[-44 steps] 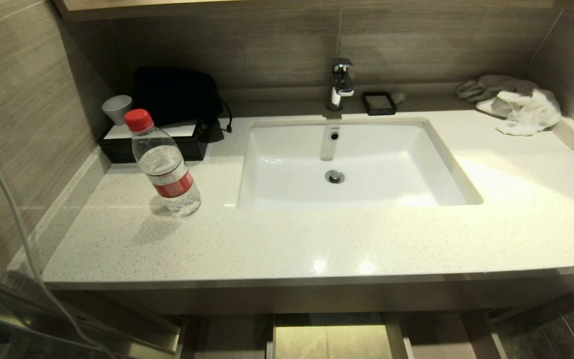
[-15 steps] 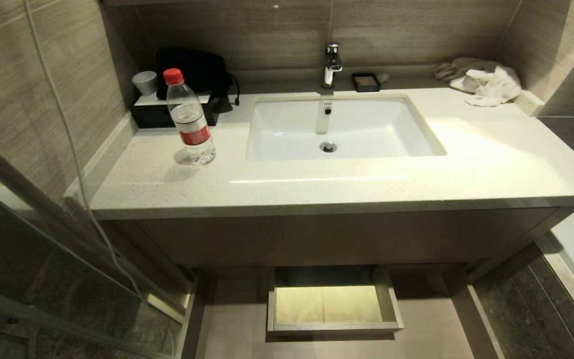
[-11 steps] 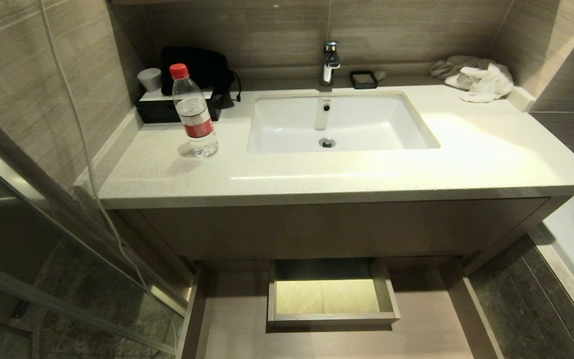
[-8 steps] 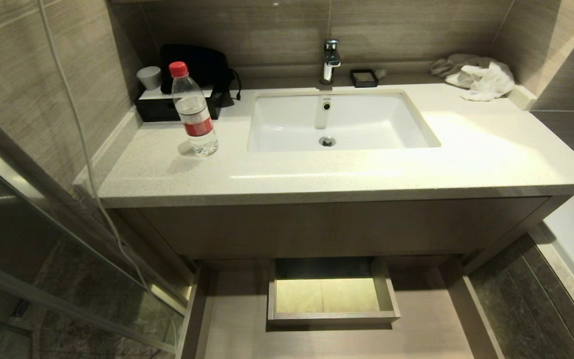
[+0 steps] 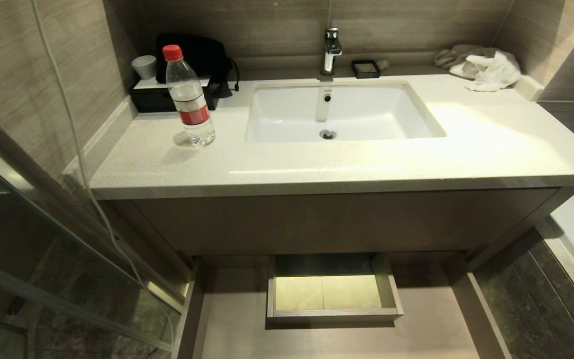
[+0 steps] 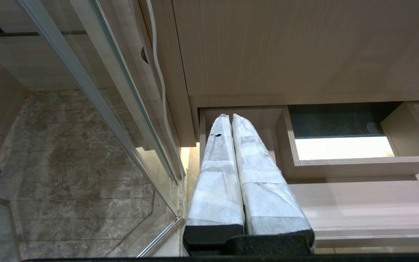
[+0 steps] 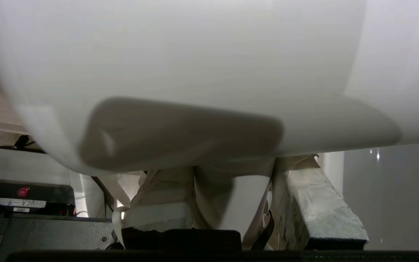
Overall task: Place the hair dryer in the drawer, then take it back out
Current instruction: Put it into the drawer
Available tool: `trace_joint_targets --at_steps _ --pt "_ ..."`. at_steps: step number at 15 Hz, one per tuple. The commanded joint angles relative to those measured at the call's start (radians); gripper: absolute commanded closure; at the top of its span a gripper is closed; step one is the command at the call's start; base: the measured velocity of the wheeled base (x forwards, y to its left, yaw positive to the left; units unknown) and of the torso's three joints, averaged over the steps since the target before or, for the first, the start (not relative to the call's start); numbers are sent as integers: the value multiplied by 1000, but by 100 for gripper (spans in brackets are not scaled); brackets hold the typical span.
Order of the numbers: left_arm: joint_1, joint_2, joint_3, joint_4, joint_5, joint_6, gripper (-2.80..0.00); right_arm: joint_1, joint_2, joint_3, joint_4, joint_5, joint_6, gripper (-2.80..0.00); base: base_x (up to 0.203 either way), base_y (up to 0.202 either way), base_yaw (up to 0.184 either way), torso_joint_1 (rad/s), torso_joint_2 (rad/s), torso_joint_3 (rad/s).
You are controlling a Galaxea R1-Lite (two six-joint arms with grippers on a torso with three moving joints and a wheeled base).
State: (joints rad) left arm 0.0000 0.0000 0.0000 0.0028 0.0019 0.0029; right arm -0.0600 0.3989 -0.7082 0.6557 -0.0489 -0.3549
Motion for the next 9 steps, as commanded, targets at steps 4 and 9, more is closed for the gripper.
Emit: trace_joint_targets --at_steps 4,9 --pt "0 0 0 -1 1 0 0 0 -11 10 5 0 -3 0 0 0 0 -193 473 276" --pt "0 0 0 -1 0 0 0 0 -20 16 12 0 -1 0 0 0 0 -211 542 332"
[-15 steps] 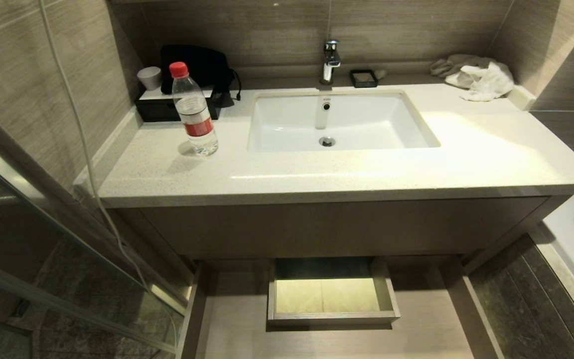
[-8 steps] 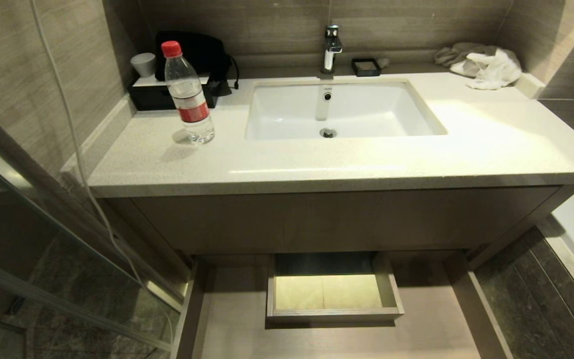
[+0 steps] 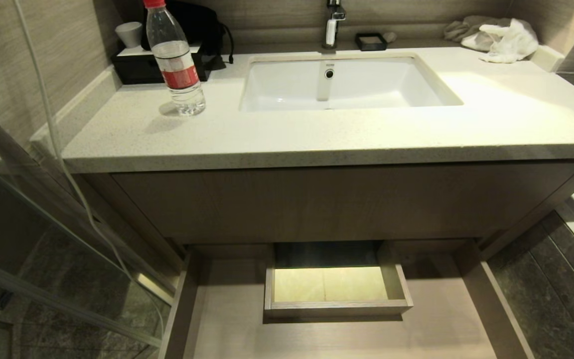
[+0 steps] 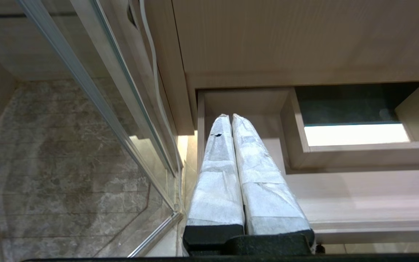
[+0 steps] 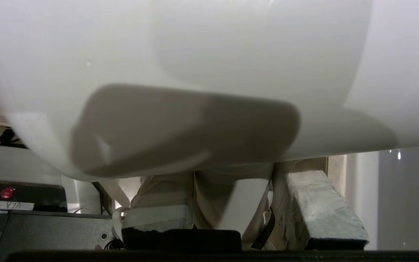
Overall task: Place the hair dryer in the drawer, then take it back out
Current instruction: Put it into the drawer
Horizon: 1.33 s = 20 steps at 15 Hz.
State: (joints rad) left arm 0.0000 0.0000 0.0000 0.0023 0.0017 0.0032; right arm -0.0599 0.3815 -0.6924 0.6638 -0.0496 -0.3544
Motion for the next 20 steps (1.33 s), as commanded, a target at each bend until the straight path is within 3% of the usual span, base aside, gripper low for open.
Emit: trace_joint_targets --at_steps 1,16,20 --pt "0 0 0 -1 0 0 0 0 -4 1 3 -1 -2 0 0 0 0 -194 514 327" --pt "0 0 0 1 0 0 0 0 -12 -8 -9 -3 -3 0 0 0 0 -130 475 338" --pt "0 0 0 1 0 0 0 0 -2 -15 0 -3 -9 0 0 0 0 -11 110 96"
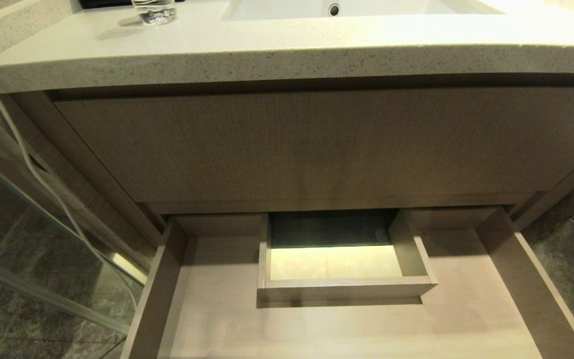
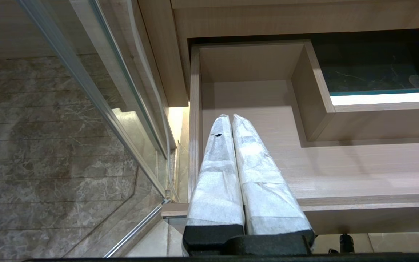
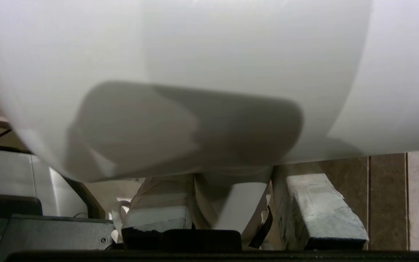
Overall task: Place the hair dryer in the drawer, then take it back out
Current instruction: Put it into the drawer
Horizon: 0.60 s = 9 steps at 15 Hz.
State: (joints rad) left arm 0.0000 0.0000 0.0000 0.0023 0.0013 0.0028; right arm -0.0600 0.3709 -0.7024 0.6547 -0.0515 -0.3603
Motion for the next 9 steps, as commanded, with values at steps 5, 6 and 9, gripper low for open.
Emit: trace_joint_targets --at_steps 5,6,9 --pt "0 0 0 1 0 0 0 -1 143 -20 35 -1 -3 0 0 0 0 0 0 0" --pt "0 0 0 1 0 0 0 -1 187 -19 37 -1 -3 0 0 0 0 0 0 0" --pt "0 0 0 0 0 0 0 -1 338 -17 14 6 -1 0 0 0 0 0 0 0"
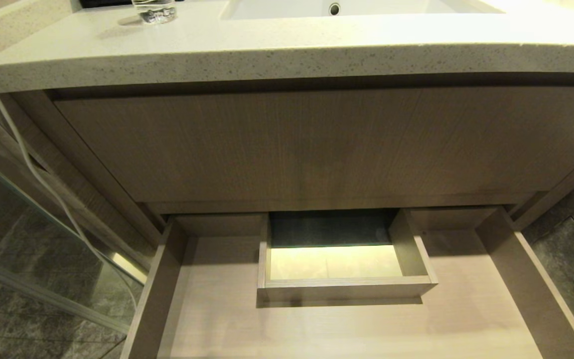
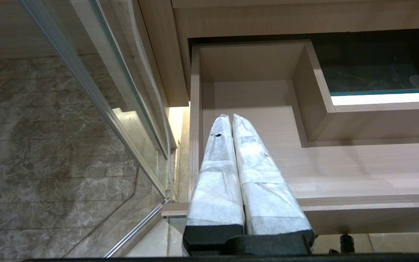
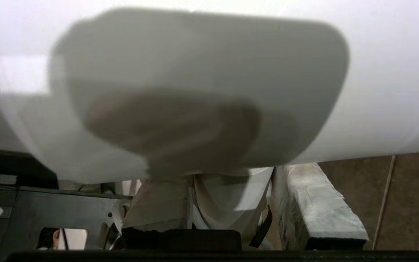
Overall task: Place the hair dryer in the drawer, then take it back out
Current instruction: Put it into the drawer
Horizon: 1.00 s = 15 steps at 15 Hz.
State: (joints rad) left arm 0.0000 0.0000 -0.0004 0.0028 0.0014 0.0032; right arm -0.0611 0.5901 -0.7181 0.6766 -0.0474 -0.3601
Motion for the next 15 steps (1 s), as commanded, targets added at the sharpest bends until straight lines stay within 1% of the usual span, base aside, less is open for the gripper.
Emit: trace_joint_targets --at_steps 1,3,5,9,10,11,12,15 --pt "0 0 0 0 0 0 0 0 185 -6 -43 2 1 0 0 0 0 0 0 0" --pt "0 0 0 -1 1 0 0 0 318 -30 -168 3 1 0 0 0 0 0 0 0" --pt "0 0 0 0 0 0 0 -1 440 -86 -229 2 0 0 0 0 0 0 0 0" --pt "0 0 0 -1 0 0 0 -23 641 -224 -241 -4 -18 0 0 0 0 0 0 0" --pt "0 0 0 -1 1 0 0 -55 681 -253 -248 -5 -47 0 0 0 0 0 0 0" --pt "0 0 0 -1 0 0 0 -100 719 -283 -252 -5 -97 0 0 0 0 0 0 0" --pt "0 0 0 0 0 0 0 -124 752 -297 -254 -4 -131 0 0 0 0 0 0 0" --pt "0 0 0 0 0 0 0 -147 831 -310 -276 2 -155 0 0 0 0 0 0 0"
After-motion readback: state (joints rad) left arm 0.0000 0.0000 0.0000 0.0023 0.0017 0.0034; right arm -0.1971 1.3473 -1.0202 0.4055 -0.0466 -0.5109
